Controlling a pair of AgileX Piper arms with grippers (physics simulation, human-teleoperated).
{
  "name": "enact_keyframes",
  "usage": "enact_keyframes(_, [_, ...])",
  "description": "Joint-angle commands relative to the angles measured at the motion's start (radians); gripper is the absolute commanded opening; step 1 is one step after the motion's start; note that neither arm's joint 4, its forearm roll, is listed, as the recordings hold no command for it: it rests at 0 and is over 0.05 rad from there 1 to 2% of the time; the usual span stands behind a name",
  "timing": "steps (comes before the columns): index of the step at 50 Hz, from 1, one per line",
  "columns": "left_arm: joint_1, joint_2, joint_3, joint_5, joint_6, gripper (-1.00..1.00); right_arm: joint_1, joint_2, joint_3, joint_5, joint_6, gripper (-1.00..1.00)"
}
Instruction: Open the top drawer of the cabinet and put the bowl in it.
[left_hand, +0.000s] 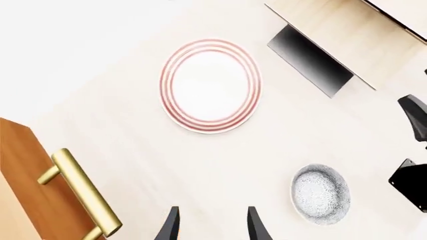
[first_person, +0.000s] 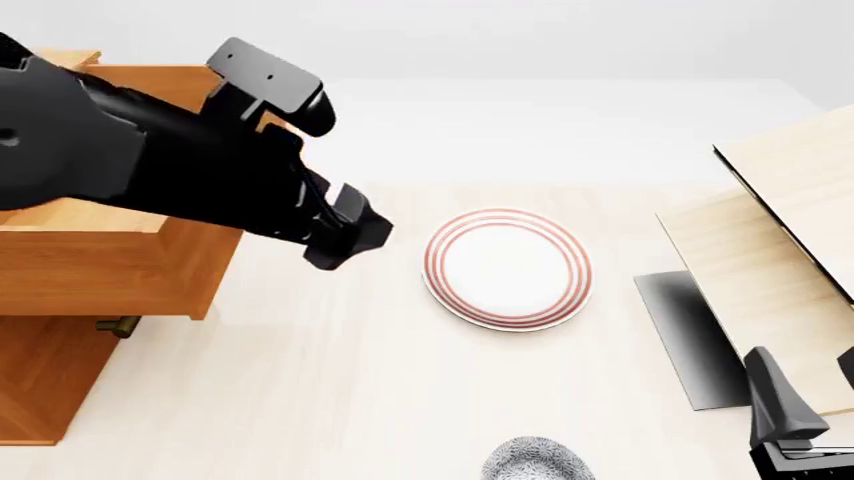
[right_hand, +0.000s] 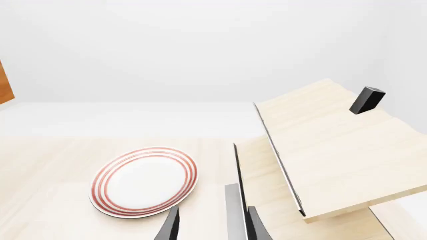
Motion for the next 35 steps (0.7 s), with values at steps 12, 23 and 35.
enact_keyframes(12, [-0.063, -0.025, 0.098, -0.075, 0.054, 1.00, -0.001, -0.003, 0.001, 0.001, 0.001, 1.00])
enact_keyframes(23, [-0.132, 0.016, 0.150, -0.153, 0.004, 1.00, 0.000, -0.003, 0.000, 0.001, 0.000, 1.00])
enact_keyframes(35, [-0.191, 0.063, 0.195, -0.233, -0.038, 1.00, 0.000, -0.002, 0.001, 0.001, 0.001, 1.00])
